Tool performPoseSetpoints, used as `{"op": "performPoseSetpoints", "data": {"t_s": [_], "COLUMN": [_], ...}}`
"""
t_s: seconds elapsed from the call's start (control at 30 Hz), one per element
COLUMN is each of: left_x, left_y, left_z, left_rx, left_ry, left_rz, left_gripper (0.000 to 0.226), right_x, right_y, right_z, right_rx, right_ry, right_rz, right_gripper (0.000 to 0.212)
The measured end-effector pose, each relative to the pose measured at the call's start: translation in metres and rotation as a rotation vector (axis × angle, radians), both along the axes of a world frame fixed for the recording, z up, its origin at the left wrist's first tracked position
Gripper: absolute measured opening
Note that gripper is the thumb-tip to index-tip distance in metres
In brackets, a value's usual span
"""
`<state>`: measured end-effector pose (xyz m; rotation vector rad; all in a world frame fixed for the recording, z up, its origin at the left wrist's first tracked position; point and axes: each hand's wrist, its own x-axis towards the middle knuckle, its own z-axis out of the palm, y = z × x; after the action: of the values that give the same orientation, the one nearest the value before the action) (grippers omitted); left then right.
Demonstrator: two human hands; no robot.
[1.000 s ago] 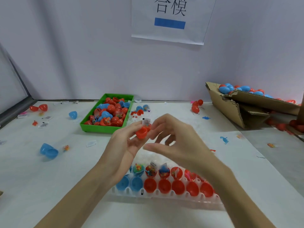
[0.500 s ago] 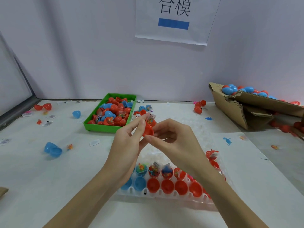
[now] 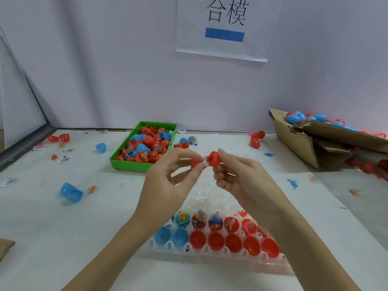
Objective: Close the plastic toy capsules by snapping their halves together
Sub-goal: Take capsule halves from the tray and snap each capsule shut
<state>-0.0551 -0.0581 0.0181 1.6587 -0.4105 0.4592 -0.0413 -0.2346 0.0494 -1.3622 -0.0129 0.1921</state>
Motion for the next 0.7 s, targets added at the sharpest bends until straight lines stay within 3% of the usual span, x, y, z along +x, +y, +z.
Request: {"op": "performPoseSetpoints", "data": {"t_s": [0.17, 0.4, 0.7], "left_x": [-0.003, -0.002, 0.002], "left_y": [-0.003, 0.002, 0.006], "left_z": [-0.003, -0.001, 0.003], "left_rx": [0.179, 0.076, -0.088], "left_ry": [-0.119, -0.059, 0.008], "left_rz": [0.071, 0.085, -0.076], "left_gripper": [0.016, 0.016, 0.029], "right_x": [-0.004, -0.007, -0.011], "right_y": [0.000, 0.000, 0.015], "right_z": [0.002, 0.003, -0.006], "right_rx": [-0.322, -0.253, -0.145], "right_ry": [-0.208, -0.269, -0.340], "right_rz": [0.016, 0.093, -0.052], "right_gripper": [0.025, 0.020, 0.022]}}
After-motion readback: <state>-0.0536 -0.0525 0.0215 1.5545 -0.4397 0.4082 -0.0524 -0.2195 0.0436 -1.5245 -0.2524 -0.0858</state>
